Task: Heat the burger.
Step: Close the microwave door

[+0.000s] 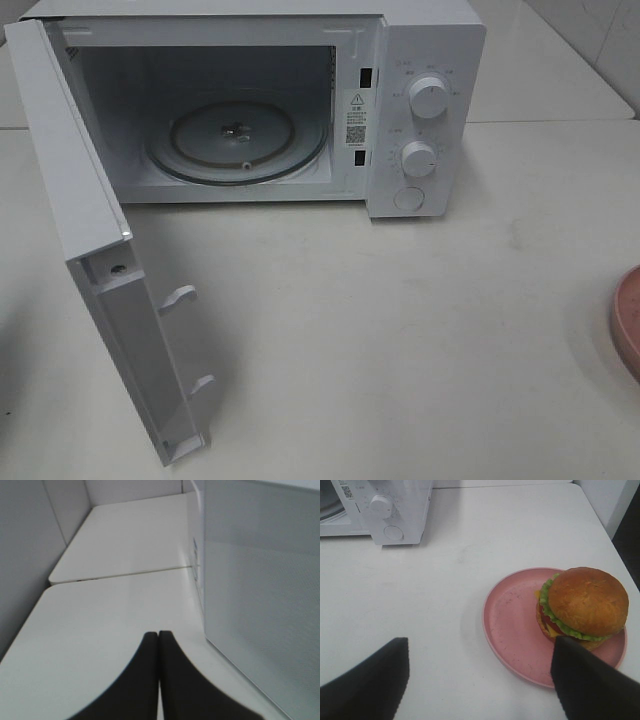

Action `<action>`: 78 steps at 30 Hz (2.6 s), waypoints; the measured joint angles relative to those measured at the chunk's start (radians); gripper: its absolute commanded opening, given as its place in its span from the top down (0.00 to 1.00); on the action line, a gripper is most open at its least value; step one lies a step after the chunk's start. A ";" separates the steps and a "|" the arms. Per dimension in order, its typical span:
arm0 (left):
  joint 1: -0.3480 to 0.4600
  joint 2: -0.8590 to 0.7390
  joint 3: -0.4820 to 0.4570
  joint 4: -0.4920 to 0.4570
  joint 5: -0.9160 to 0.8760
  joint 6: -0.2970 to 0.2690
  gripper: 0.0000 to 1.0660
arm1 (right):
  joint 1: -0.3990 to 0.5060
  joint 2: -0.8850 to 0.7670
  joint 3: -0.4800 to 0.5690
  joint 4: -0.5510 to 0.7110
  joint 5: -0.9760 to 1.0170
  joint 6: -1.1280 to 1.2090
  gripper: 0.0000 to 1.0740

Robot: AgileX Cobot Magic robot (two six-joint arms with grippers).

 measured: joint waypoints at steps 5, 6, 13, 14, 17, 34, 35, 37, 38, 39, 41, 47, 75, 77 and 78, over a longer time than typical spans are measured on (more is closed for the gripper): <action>-0.123 0.146 -0.004 0.028 -0.118 -0.019 1.00 | 0.000 0.000 0.000 0.000 0.000 0.000 0.29; -0.123 0.146 -0.004 0.028 -0.118 -0.019 1.00 | 0.000 0.000 0.000 0.000 0.000 0.000 0.29; -0.253 0.296 -0.050 0.036 -0.216 -0.026 1.00 | 0.000 0.000 0.000 0.000 0.000 0.000 0.29; -0.253 0.296 -0.050 0.036 -0.216 -0.026 1.00 | 0.000 0.000 0.000 0.000 0.000 0.000 0.29; -0.295 0.355 -0.076 0.037 -0.255 -0.029 1.00 | 0.000 0.000 0.000 0.000 0.000 0.000 0.29; -0.510 0.620 -0.300 -0.024 -0.319 -0.041 1.00 | 0.000 0.000 0.000 0.001 0.000 0.000 0.29; -0.510 0.620 -0.300 -0.024 -0.319 -0.041 1.00 | 0.000 0.000 0.000 0.001 0.000 0.000 0.29; -0.523 0.643 -0.330 -0.054 -0.319 -0.041 1.00 | 0.000 0.000 0.000 0.001 0.000 0.000 0.29; -0.532 0.657 -0.347 -0.072 -0.319 -0.041 1.00 | 0.000 0.000 0.000 0.001 0.000 0.000 0.29; -0.548 0.686 -0.382 -0.105 -0.319 -0.041 1.00 | 0.000 0.000 0.000 0.001 0.000 0.000 0.29; -0.562 0.715 -0.418 -0.134 -0.319 -0.041 1.00 | 0.000 0.000 0.000 0.001 0.000 0.000 0.29; -0.608 0.793 -0.532 -0.232 -0.317 -0.007 1.00 | 0.000 0.000 0.000 0.001 0.000 0.000 0.29; -0.694 1.011 -0.928 -0.476 -0.052 0.240 1.00 | 0.000 0.000 0.000 0.002 0.000 0.000 0.29; -0.695 1.011 -0.928 -0.479 -0.047 0.247 1.00 | 0.000 0.000 0.000 0.002 0.000 0.000 0.29; -0.696 1.007 -0.928 -0.482 -0.042 0.250 1.00 | 0.000 0.000 0.000 0.003 0.000 0.000 0.29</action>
